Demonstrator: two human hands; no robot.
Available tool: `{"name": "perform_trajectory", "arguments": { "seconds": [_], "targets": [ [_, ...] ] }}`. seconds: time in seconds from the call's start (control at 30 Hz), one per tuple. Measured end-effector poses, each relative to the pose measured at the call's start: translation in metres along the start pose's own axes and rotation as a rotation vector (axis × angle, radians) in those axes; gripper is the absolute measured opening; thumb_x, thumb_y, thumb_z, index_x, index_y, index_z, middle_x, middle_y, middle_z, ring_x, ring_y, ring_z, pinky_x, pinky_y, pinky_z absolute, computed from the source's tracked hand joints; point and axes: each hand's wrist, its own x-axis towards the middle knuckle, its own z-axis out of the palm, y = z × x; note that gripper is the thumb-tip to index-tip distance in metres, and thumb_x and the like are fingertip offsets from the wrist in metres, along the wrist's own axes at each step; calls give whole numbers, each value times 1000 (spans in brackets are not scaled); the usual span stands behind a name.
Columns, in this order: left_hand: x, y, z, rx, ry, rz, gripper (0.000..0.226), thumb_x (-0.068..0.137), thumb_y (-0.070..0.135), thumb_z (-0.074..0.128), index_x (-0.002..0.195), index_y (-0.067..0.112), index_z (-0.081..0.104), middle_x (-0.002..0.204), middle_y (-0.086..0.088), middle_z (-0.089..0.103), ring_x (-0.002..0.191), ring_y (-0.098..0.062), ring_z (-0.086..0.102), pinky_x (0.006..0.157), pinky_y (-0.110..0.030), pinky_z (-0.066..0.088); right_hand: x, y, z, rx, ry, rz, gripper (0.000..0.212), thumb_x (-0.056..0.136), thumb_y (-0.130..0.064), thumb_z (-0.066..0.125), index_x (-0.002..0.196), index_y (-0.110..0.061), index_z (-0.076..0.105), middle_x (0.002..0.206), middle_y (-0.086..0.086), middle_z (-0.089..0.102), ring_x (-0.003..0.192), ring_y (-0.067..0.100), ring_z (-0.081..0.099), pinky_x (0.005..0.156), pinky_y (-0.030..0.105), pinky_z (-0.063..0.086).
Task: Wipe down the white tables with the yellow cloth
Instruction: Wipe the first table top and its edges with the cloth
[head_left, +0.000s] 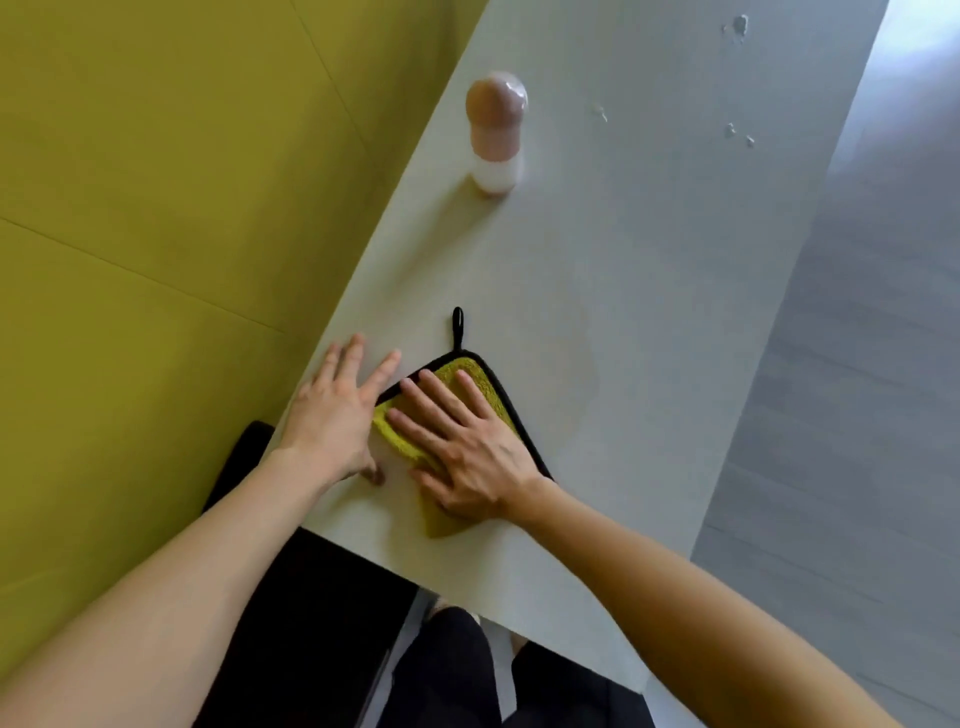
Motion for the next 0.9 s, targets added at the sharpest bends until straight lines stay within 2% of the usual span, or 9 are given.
{"name": "perform_trajectory", "arguments": {
  "seconds": [0.1,0.2,0.27,0.33,0.43,0.5,0.6,0.7,0.9],
  "targets": [
    [7,2,-22,-38,-18,19,120,80,58,90,171,41,14,178,-13,14,163,-36,24,123,-48,42,-22,77,-17,4,102,83,76,105,-53,54,172,-35,25,183,3,8,169,27,0,136,56,5],
    [32,5,-59,-183,112,78,82,92,55,79,162,36,40,164,-3,44,144,-31,52,111,-46,52,-49,177,-48,-13,275,678,78,102,-57,53,172,-38,23,183,3,8,169,24,1,136,57,5],
    [57,17,-83,-337,293,90,84,91,51,81,162,30,41,162,-5,46,141,-33,55,109,-46,52,-62,214,-57,22,308,1006,79,103,-62,41,174,-37,16,183,3,1,169,23,-5,135,59,3],
    [88,33,-109,-501,515,102,100,86,47,86,168,27,32,165,-10,41,144,-36,51,108,-46,51,-62,221,-53,-3,294,1120,81,104,-67,33,174,-34,10,183,4,-5,169,22,-11,134,60,1],
    [139,52,-156,-608,741,160,122,76,56,88,173,26,20,168,-16,32,151,-37,43,115,-44,48,-49,198,-48,-59,255,1040,85,104,-73,30,175,-32,5,183,6,-10,168,25,-15,134,62,-1],
    [166,63,-189,-604,723,169,124,72,58,91,172,30,22,168,-17,32,149,-37,45,115,-41,49,-35,169,-42,-80,211,806,86,103,-71,36,175,-33,8,182,7,-9,168,28,-13,134,64,1],
    [188,71,-215,-502,576,227,98,78,46,92,161,31,42,153,-15,50,132,-37,59,102,-39,53,-19,129,-32,-106,172,563,81,105,-67,42,174,-35,13,183,5,-5,169,28,-9,133,64,6],
    [190,60,-209,-453,556,269,56,86,32,85,136,21,63,129,-14,62,117,-34,63,88,-32,49,-17,126,-32,-98,204,572,78,107,-68,42,174,-37,15,183,2,-4,169,25,-9,134,62,7],
    [96,1,-128,-481,457,314,56,84,33,88,136,22,68,126,-9,65,109,-35,68,92,-43,59,-14,129,-31,-140,165,576,80,106,-68,39,174,-37,10,183,2,-7,169,24,-11,134,62,6]
  ]
}}
